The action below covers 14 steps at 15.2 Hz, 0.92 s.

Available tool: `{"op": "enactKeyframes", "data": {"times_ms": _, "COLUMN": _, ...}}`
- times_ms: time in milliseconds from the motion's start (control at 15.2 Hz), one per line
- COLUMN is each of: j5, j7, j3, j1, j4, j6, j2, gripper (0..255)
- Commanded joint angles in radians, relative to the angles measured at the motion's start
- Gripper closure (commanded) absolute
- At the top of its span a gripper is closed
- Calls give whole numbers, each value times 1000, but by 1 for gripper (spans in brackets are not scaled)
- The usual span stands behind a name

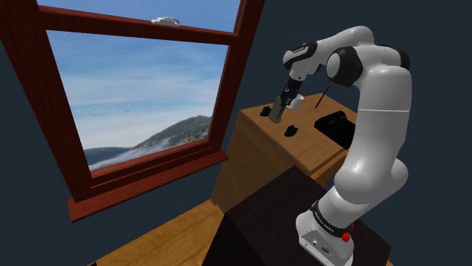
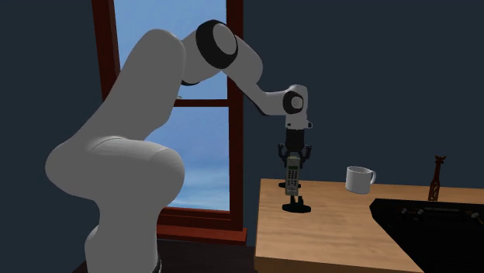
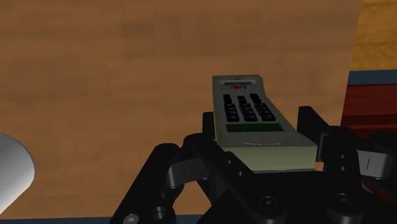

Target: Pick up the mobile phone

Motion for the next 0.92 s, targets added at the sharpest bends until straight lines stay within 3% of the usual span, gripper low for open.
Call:
{"op": "enactKeyframes", "data": {"times_ms": 0, "j5": -5, "j7": 4, "j3": -2, "j1": 2, "j4": 13, "j6": -21, "j2": -9, "gripper": 255}}
{"op": "enactKeyframes", "data": {"times_ms": 858, "j5": -29, "j7": 18, "j3": -16, "j1": 4, "j4": 97, "j6": -147, "j2": -56, "gripper": 255}}
